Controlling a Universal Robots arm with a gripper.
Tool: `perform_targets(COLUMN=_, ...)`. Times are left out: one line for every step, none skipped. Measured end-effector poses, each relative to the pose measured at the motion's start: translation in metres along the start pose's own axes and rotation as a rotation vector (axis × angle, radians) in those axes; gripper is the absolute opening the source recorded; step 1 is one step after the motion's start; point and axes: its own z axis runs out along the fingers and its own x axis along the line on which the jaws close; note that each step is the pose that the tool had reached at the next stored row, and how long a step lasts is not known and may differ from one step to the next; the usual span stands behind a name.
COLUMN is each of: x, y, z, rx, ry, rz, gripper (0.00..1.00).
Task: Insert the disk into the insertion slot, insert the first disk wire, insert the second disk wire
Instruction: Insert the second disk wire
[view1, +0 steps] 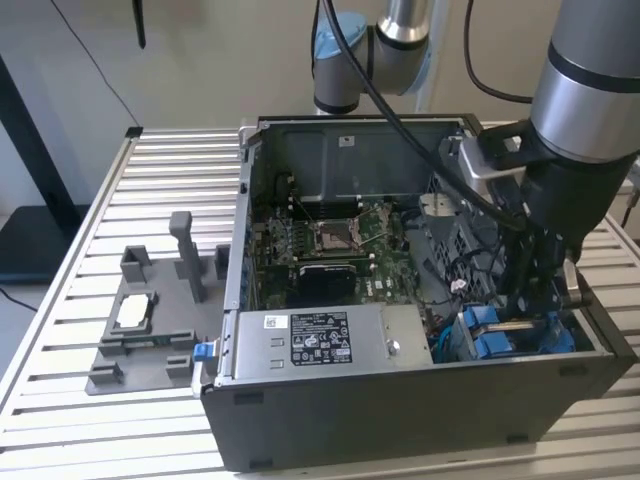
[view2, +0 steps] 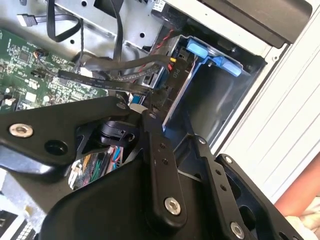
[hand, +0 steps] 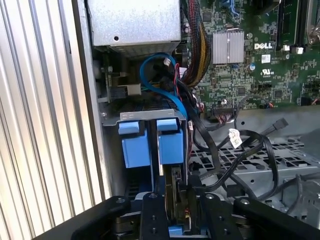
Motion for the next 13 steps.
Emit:
perform_targets(x=0.0001, y=0.0002, z=0.0011, rx=0.0007, ry=0.0, rz=0.0, gripper=0.33)
perform_targets(x=0.0001, y=0.0004, z=0.0021, rx=0.0015, ry=0.0001, rz=0.0, gripper=0.31)
perform_targets(x=0.0002, y=0.0007, z=0.0034, rx=0.0023, ry=-0.0001, rz=0.0, gripper=0.24)
perform_targets(x=0.0003, y=0.0008, z=0.0041, rx=0.003, ry=0.0003, rz=0.0, gripper=0.18)
perform_targets(x=0.0003, y=0.0009, z=0.0047, rx=0.0039, ry=0.0007, rz=0.0, gripper=0.18)
perform_targets(x=0.0003, y=0.001, z=0.0051, rx=0.0047, ry=0.0003, rz=0.0, gripper=0.16)
perform_targets(x=0.0004, y=0.001, z=0.0054, rx=0.0055, ry=-0.0011, rz=0.0, gripper=0.16)
perform_targets(x=0.0004, y=0.001, z=0.0057, rx=0.0065, ry=-0.0044, rz=0.001, gripper=0.16)
perform_targets(x=0.0003, y=0.001, z=0.0056, rx=0.0068, ry=-0.0079, rz=0.001, gripper=0.16)
perform_targets(x=0.0003, y=0.0009, z=0.0051, rx=0.0067, ry=-0.0114, rz=0.002, gripper=0.16)
perform_targets(x=0.0002, y=0.0009, z=0.0045, rx=0.0064, ry=-0.0145, rz=0.002, gripper=0.16)
perform_targets(x=0.0003, y=0.0008, z=0.0042, rx=0.0063, ry=-0.0182, rz=0.003, gripper=0.16)
perform_targets(x=0.0003, y=0.0008, z=0.0041, rx=0.0067, ry=-0.0221, rz=0.003, gripper=0.16)
